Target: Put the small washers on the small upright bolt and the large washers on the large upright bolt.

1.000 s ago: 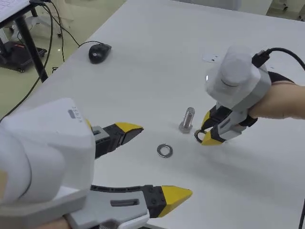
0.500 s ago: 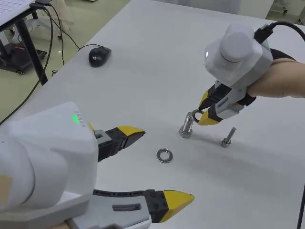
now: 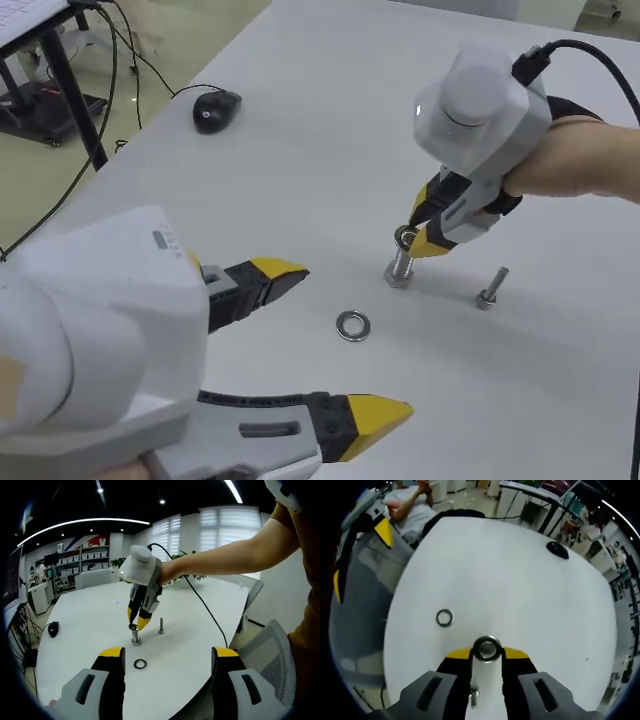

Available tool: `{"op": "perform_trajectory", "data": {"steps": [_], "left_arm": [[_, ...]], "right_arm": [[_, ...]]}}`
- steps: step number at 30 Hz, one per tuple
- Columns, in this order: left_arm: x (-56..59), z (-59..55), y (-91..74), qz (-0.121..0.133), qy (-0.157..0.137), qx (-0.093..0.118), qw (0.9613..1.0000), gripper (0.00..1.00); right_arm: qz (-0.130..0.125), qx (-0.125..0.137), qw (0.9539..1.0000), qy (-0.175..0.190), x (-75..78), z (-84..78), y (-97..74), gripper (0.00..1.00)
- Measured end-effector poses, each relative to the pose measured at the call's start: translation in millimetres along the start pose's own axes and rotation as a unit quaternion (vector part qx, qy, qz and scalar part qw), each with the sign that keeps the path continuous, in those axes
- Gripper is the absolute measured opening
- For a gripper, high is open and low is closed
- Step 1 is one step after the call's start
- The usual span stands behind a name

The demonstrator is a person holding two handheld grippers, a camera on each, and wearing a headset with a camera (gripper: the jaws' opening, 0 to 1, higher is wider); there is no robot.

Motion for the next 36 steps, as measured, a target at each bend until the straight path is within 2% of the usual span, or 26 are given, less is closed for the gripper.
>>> {"op": "perform_trajectory", "data": {"steps": [8,11,19,24,29,36], "left_arm": [[0.4,-1.5,0.5,0.0,-0.005,0.003,1.0,0.69],[0.3,-4.6,0.3,0.0,-0.004,-0.004,1.0,0.69],[2.2,-7.4,0.3,-0.002,-0.008,-0.007,0.9999,0.69],[1.5,-8.6,0.0,-0.002,-0.011,-0.007,0.9999,0.69],[-0.7,-9.4,0.3,-0.001,-0.012,-0.008,0.9999,0.69],[-2.5,-8.7,1.0,0.0,-0.011,-0.007,0.9999,0.69]], "right_arm": [[0.003,-0.014,0.9998,-0.011,0.9,-4.2,14.7,0.22],[0.005,-0.015,0.9998,-0.009,-0.3,-6.6,21.4,0.22],[0.009,-0.018,0.9998,-0.003,-2.2,-11.6,38.6,0.23],[0.013,-0.018,0.9998,0.0,-5.1,-13.3,42.0,0.23],[0.016,-0.022,0.9995,-0.014,-4.1,-14.8,47.4,0.24],[0.018,-0.012,0.9997,-0.014,-3.3,-16.3,46.4,0.27]]}}
Point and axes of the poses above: the centre of the closed fingertips' face, and the gripper's own axes: y roughly forward along the fingers, x roughly to its right, z roughly out of its top, the point moved 3 cm from there along -y, roughly backward along the fingers, and after that the axes turned 15 degrees about y, right-handed, at the moved point
